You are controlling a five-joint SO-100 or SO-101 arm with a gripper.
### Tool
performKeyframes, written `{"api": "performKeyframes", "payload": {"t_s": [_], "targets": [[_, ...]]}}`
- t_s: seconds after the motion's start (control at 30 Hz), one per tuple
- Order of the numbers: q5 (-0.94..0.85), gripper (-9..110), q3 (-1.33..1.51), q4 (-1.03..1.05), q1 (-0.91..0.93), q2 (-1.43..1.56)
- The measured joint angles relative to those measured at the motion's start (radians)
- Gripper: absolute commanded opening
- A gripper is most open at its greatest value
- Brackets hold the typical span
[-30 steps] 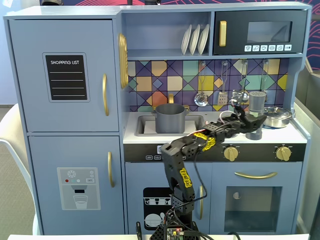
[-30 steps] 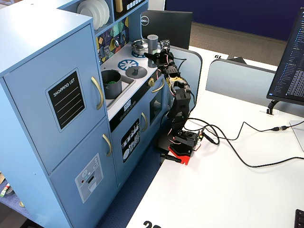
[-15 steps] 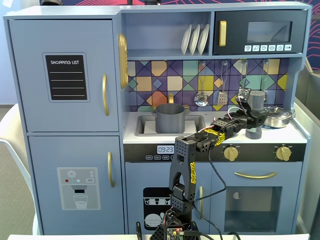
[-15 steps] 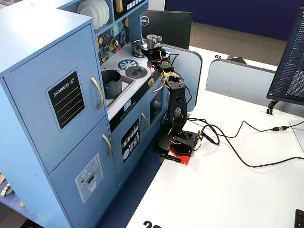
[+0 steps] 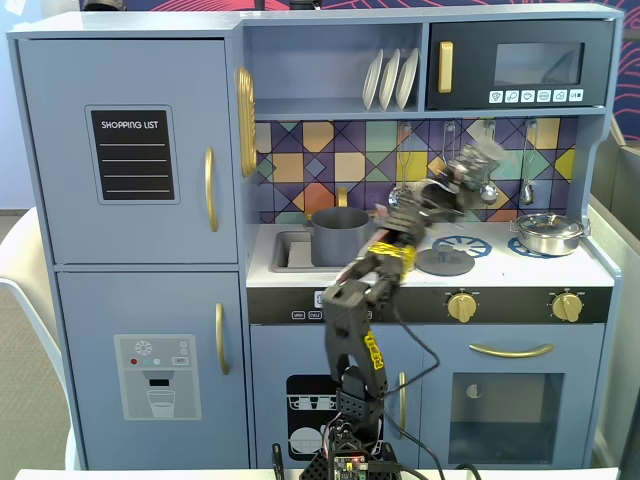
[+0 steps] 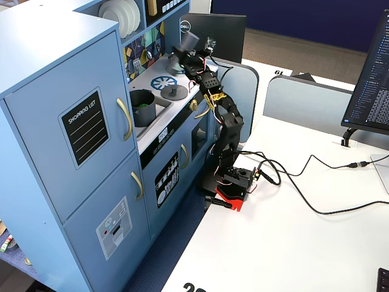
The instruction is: Put salt in the gray recipient
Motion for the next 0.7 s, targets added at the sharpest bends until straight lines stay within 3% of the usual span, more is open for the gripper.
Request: {"api": "performKeyframes", "payload": {"t_s": [0.17, 0.4, 0.57, 0.7], "targets": [[0.465, 0, -0.107, 0.241, -0.255, 0.071], [1.048, 0, -0.265, 0.414, -0.526, 0.021], [1.351, 0, -0.354, 0.472, -0.649, -0.078], [1.488, 0, -0.38, 0.426, -0.719, -0.117]]}}
